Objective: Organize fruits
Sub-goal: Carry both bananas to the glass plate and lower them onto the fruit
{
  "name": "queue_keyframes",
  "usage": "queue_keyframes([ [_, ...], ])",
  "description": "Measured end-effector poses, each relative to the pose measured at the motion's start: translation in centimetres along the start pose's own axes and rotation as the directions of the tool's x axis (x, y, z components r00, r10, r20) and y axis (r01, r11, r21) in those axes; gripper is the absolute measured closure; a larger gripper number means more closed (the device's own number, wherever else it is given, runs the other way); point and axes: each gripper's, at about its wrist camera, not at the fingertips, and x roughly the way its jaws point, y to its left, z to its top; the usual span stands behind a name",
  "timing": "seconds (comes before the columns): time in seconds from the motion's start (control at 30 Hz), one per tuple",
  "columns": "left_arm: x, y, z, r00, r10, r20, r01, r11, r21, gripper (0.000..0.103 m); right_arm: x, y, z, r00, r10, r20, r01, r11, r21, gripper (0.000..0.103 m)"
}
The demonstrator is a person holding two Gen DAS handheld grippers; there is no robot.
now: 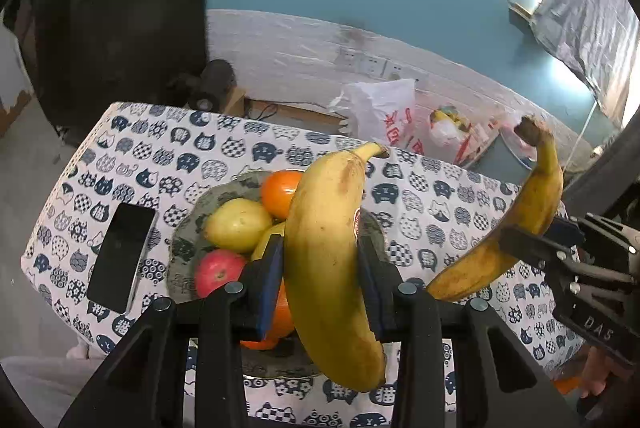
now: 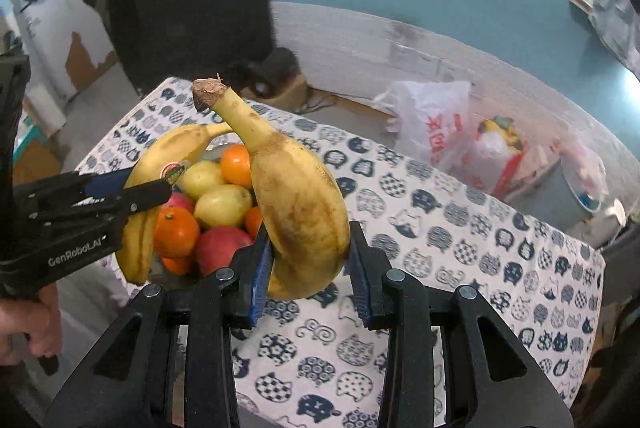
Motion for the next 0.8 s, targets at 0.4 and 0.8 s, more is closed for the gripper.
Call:
queue_keyframes([
  [0.4,2.5,5.0,0.1,0.999,0.009,-0.047,-0.014,0.994,-0.111,0.066,4.4,4.0,2.2,0.995,0.05,-0.088,-0.06,0.992,-0.107,0.069],
  [0.8,6.8,8.9,-0.6,0.985,-0.046,-0.165,0.005,0.97,-0.241,0.066,11.2,5.9,4.7,0.967,0.102,-0.235,-0.146,0.974,-0.175,0.069],
])
